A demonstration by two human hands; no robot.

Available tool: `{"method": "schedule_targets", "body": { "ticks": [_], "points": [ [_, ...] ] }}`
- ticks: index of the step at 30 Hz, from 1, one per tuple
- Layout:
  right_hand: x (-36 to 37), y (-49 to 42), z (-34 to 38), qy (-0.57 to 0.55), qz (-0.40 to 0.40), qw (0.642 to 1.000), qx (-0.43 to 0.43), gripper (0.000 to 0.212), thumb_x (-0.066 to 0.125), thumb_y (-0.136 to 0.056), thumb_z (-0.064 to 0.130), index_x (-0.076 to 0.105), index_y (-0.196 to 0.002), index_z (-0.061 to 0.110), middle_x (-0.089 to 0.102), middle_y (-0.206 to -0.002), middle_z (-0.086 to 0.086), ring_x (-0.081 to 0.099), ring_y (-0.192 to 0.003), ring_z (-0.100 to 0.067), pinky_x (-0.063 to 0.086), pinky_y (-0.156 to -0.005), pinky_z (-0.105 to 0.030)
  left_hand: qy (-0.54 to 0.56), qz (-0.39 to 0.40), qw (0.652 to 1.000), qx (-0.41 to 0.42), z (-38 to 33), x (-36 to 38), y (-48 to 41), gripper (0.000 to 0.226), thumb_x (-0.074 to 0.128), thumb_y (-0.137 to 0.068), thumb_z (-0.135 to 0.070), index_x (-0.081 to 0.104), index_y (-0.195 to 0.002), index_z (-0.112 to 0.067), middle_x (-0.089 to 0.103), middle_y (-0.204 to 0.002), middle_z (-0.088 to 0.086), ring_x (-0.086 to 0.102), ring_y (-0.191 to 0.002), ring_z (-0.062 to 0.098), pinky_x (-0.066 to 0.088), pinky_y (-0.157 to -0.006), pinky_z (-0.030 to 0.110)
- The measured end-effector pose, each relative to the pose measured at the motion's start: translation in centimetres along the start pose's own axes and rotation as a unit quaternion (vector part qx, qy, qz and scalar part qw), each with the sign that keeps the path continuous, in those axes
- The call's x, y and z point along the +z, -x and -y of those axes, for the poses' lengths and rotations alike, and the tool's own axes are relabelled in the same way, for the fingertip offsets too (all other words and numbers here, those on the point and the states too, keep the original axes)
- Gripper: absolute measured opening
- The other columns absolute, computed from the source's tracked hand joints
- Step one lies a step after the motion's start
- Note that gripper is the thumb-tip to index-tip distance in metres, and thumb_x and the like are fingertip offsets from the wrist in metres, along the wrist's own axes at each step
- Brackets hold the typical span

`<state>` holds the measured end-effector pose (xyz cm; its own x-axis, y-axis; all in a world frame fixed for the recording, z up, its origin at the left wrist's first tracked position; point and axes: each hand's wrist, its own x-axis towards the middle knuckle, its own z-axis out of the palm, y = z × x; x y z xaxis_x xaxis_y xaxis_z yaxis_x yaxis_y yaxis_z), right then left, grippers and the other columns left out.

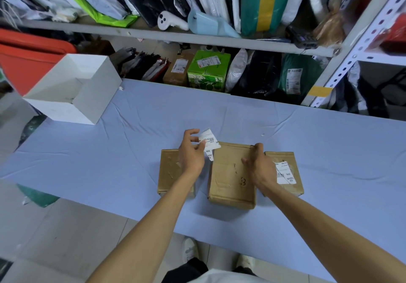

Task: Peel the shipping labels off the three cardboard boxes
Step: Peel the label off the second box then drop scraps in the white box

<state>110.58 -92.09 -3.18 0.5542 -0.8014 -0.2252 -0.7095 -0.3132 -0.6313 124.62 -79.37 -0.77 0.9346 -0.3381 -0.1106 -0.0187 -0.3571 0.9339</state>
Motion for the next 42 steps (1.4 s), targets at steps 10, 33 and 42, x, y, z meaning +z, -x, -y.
{"method": "schedule_targets", "body": {
  "ticks": [10,33,42],
  "points": [
    [-0.8,-0.1,1.0,0.085,0.021,0.996,-0.018,0.035,0.054,-0.087,0.007,0.048,-0.122,0.008,0.059,-0.104,-0.015,0.057,-0.096,-0.035,0.048,-0.076,-0.041,-0.007,0.051,0.999,-0.01,0.5,1.3,0.9,0.024,0.066,-0.084,-0.005,0.059,-0.091,-0.026,0.064,-0.092,-0.006,0.063,-0.082,0.006,0.056,-0.069,0.026],
    [-3.0,0.8,4.5,-0.093,0.001,0.982,-0.162,0.024,0.068,-0.074,0.006,0.076,-0.094,0.015,0.073,-0.079,-0.002,0.063,-0.07,-0.011,0.049,-0.066,-0.02,0.045,0.11,0.993,-0.015,-2.0,2.6,1.5,0.013,0.079,-0.075,-0.017,0.072,-0.072,-0.027,0.072,-0.078,-0.012,0.067,-0.085,0.007,0.058,-0.081,0.045],
    [-2.8,1.0,4.7,-0.159,0.056,0.973,-0.156,0.01,0.072,-0.082,0.012,0.072,-0.091,0.009,0.072,-0.073,-0.003,0.068,-0.064,-0.008,0.053,-0.064,-0.019,0.123,0.11,0.982,-0.092,-1.7,2.5,2.2,0.01,0.075,-0.081,-0.01,0.07,-0.082,-0.018,0.071,-0.097,0.007,0.067,-0.099,0.026,0.056,-0.088,0.039]
  ]
}}
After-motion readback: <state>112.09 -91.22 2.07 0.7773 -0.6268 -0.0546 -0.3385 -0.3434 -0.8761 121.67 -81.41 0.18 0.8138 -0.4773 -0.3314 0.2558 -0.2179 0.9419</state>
